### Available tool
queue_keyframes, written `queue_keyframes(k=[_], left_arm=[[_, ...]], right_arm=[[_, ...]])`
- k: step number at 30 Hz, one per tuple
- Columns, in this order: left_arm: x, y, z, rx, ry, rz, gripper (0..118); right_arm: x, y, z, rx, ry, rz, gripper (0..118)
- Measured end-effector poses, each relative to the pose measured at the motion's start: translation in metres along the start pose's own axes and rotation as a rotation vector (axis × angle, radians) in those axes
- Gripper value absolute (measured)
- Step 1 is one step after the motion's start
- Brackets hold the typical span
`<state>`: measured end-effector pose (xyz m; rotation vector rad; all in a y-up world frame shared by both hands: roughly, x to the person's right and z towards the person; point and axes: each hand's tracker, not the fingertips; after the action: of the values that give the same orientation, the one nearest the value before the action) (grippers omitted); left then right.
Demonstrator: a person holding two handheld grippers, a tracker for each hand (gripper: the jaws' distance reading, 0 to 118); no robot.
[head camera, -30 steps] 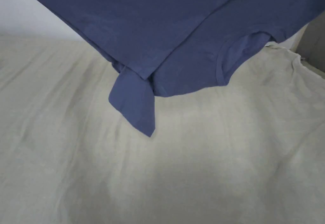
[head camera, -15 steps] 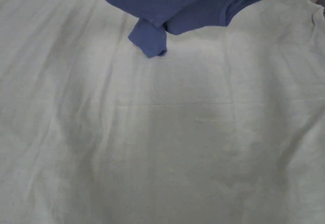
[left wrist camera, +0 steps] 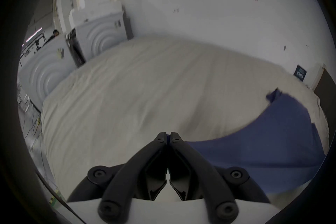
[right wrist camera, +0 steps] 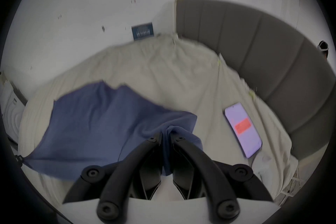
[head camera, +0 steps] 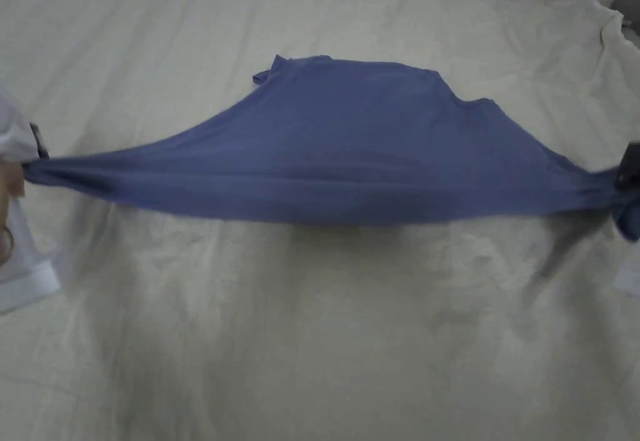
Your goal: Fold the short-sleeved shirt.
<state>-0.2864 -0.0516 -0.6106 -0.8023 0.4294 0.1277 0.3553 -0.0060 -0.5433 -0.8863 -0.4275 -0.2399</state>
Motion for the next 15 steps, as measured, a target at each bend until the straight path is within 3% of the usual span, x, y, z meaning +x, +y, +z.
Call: queue_keyframes(k=[6,10,15], left_arm=[[-0.047,-0.050,0.030,-0.026,-0.026,-0.008,0],[-0.085,-0.079,0.066,-0.015,-0.037,-0.030,0],[-0.132,-0.117,0.102,-0.017,-0.027,-0.038,0]], right_arm=[[0.041,-0.074,0.021,-0.053,0.050,-0.001,7],[0.060,-0.116,0.057,-0.075,0.063,0.093,7],[0.080,-0.165,0.097,-0.084,0.089,0.124,7]])
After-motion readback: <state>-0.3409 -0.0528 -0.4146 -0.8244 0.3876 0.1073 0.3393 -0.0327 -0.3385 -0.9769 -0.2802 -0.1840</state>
